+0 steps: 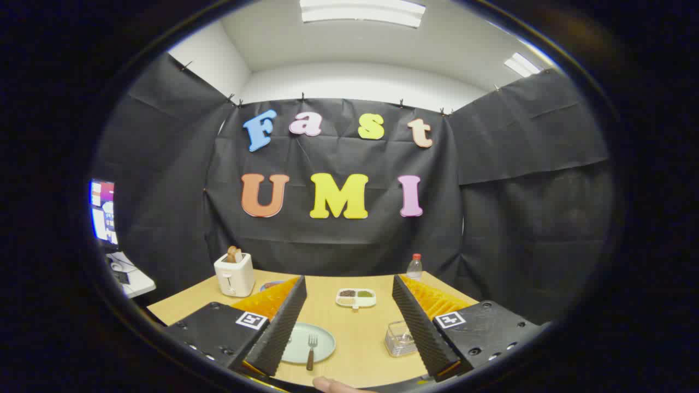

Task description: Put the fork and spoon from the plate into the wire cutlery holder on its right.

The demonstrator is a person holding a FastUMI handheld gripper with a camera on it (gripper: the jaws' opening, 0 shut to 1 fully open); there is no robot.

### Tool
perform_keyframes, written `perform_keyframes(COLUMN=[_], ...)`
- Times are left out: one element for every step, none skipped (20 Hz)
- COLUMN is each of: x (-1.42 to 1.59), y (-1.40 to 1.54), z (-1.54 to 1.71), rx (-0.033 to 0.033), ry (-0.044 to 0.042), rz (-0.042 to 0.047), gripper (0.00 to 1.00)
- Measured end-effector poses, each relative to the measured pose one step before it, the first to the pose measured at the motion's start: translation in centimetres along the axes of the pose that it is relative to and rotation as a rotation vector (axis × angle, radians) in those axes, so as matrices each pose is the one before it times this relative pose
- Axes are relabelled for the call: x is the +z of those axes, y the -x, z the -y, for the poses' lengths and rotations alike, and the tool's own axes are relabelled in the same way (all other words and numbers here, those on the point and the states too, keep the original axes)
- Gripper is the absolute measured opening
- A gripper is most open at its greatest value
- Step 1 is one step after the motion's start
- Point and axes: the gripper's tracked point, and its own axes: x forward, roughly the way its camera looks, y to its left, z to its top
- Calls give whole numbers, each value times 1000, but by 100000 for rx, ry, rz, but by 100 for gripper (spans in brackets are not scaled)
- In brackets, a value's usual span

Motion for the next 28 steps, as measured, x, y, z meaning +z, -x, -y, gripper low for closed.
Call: perform_keyframes(x=[150,228,136,175,74,125,-76,16,-142,-44,-181,-115,-129,-90,-234,-309,-392,-492,-828,-756,-742,-846,-1066,-1242,-1190,-1183,-1167,-858], y=[-98,-148,-52,-95,-40,-152,-244,-184,-178,-227,-335,-259,-378,-329,-347,-440,-553,-575,-747,-710,-560,-741,-817,-973,-946,-927,-909,-867], z=[-75,-25,209,-61,-57,-26,-47,-190,-241,-265,-310,-74,-195,-223,-428,-516,-236,80,-159,-563,-395,-299,-331,-399,-400,-435,-381,-221], rx=[402,-260,-579,115,7,-118,-8,314,471,926,430,389,188,686,953,1930,198,-461,-156,727,682,276,820,630,876,1025,786,227], ry=[-234,-869,-1426,-645,91,437,690,627,692,245,392,109,-214,-746,-1152,-189,-104,822,1112,1514,461,537,478,774,376,-107,-101,40], rz=[173,-116,-47,-75,49,95,-117,8,-318,-217,-683,-359,-447,41,-613,-750,-560,-1368,-1818,-2017,-2092,-2739,-2721,-3657,-3823,-4147,-4271,-3451], gripper=[95,95,95,95,95,95,95,95,95,95,95,95,95,95,95,95,95,95,95,95,95,95,95,95,95,95,96,95])
